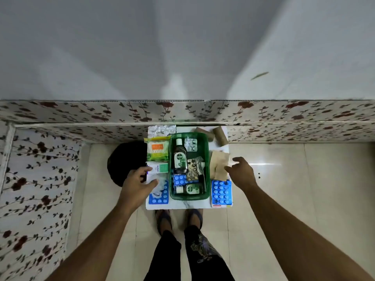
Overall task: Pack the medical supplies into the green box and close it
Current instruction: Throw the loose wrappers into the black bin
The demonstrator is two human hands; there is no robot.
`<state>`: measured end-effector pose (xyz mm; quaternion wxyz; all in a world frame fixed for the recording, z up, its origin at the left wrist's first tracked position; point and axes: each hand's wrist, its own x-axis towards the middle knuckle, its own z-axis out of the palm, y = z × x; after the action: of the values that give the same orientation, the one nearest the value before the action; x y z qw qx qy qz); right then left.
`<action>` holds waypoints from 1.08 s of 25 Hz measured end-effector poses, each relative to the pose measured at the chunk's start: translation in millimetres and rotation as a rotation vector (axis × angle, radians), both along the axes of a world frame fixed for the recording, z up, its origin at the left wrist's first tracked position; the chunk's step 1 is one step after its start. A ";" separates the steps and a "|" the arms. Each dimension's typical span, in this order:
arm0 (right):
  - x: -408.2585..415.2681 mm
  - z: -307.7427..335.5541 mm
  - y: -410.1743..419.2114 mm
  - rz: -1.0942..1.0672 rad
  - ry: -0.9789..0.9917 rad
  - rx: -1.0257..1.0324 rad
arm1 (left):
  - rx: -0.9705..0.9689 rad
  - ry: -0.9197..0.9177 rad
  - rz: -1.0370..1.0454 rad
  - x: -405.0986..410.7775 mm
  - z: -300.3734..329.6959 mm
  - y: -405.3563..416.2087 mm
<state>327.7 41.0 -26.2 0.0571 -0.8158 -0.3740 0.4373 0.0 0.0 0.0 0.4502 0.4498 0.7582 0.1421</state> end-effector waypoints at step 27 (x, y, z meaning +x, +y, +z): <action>-73.1 82.3 16.6 -0.109 0.117 0.403 | 0.008 -0.051 0.266 -49.0 -6.5 4.5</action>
<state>254.6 57.6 56.0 0.2639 -0.7803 -0.4053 0.3965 -49.0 4.5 -6.5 0.4446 0.3433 0.7989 0.2150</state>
